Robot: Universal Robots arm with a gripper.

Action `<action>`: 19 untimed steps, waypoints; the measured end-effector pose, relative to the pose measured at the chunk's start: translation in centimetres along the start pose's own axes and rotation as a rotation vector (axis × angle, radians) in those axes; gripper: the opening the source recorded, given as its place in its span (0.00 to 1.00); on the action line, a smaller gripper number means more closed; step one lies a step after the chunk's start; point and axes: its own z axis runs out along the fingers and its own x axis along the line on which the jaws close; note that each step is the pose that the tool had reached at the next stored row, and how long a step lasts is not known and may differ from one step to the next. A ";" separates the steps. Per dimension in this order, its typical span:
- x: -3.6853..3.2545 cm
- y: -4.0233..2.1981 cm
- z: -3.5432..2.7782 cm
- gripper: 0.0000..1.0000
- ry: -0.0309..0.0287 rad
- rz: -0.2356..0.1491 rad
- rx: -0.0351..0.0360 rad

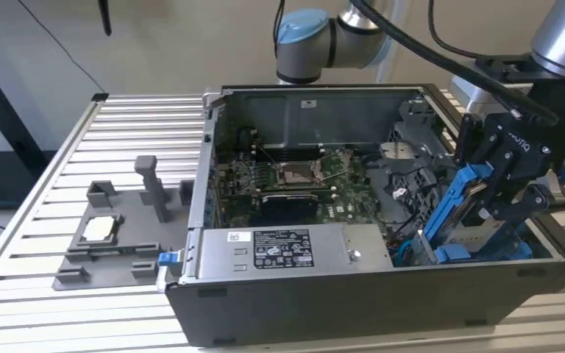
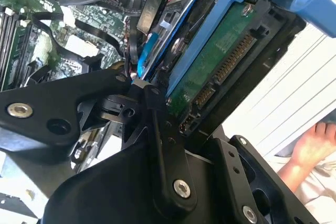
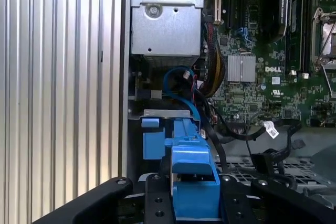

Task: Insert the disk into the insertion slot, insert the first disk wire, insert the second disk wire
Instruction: 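Insert the disk into the insertion slot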

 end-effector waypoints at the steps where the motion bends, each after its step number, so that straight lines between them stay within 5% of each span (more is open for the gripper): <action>1: 0.00 -0.01 0.17 0.33 0.0000 0.000 -0.0003; 10: 0.02 -0.10 1.75 0.33 0.0000 0.000 -0.0009; 19: 0.02 -0.09 1.78 0.34 -0.0001 0.000 -0.0009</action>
